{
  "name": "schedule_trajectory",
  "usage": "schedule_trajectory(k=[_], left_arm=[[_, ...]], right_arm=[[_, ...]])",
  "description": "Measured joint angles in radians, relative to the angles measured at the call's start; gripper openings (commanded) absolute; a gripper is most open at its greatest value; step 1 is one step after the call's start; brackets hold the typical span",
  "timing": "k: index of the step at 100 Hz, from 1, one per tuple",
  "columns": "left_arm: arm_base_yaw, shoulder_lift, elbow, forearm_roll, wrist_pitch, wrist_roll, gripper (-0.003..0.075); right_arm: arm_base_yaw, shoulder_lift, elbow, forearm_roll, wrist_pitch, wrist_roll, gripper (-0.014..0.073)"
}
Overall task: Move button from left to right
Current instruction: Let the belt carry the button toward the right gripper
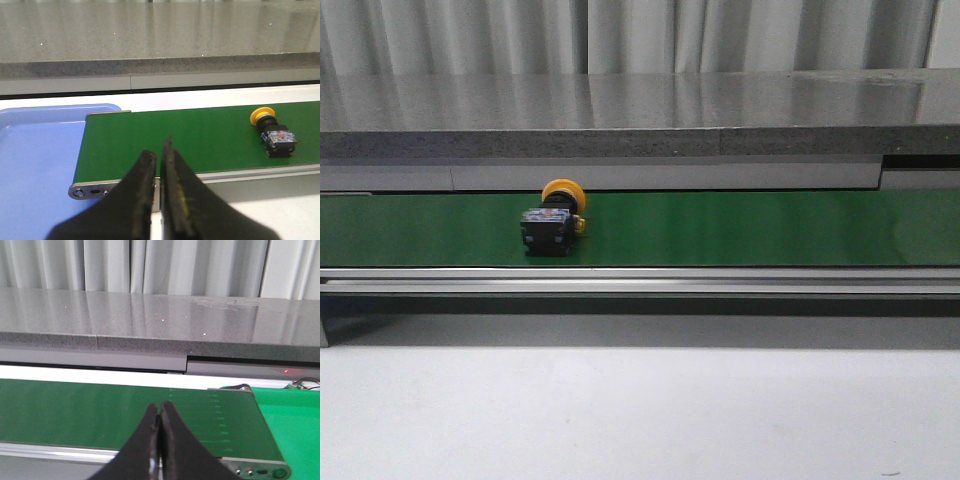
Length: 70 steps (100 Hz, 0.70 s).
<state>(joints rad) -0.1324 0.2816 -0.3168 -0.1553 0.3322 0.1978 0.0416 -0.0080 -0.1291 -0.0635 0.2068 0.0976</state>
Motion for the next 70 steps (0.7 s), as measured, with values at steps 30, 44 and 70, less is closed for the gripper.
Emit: schedule_trajectory(k=[30,44,70], left_arm=[[0.0,0.0,0.0,0.0,-0.002,0.0,0.0005],[0.0,0.0,0.0,0.0,-0.002,0.0,0.0005],[0.0,0.0,0.0,0.0,-0.004,0.0,0.0005]], right_arm=[[0.0,0.193,-0.284,0.004,0.319,0.0,-0.0068],[0.0,0.359,-0.412,0.007,0.488,0.0,-0.0068],[0.0,0.638,-0.571,0.011,0.611,0.0,-0.0068]])
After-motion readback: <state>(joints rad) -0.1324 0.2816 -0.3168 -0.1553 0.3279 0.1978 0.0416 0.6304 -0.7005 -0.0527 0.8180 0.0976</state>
